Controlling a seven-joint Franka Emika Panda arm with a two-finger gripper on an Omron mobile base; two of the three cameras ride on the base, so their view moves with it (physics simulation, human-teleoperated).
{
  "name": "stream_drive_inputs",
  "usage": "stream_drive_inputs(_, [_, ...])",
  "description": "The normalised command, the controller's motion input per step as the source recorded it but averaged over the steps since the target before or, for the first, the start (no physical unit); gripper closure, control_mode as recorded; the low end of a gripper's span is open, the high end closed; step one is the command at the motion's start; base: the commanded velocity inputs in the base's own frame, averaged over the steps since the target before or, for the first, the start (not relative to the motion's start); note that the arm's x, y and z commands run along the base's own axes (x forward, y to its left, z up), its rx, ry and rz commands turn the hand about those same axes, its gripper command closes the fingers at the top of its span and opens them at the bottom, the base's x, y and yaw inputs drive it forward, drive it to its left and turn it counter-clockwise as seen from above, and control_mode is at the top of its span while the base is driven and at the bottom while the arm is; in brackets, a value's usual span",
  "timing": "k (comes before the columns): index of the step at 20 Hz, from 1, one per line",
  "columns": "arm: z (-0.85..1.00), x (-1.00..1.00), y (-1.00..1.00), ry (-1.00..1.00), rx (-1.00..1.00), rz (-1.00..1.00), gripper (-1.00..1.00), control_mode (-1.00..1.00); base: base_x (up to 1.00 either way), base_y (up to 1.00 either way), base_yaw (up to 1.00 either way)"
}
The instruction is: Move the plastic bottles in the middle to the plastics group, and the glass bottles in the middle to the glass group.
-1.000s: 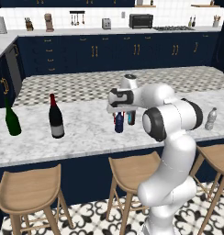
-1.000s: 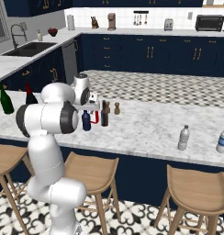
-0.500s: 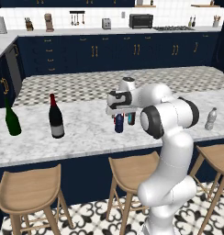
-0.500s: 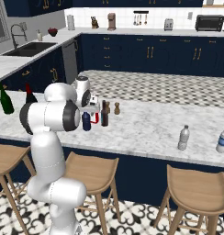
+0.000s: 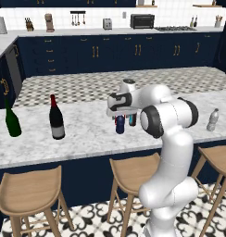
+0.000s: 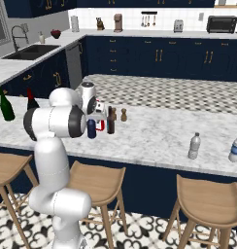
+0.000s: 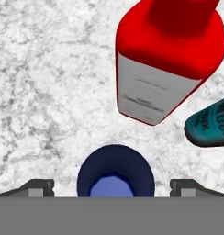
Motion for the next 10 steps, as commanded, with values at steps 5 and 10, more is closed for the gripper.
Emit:
stream_drive_inputs(5, [-0.20,0.00,0.01,0.02,-0.01,0.00,1.00,-1.00,0.00,0.00,0.00])
stream_drive_inputs(10, [-0.33,-0.27,-0.01,0.07,-0.05,0.00,1.00,-1.00,0.00,0.00,0.00])
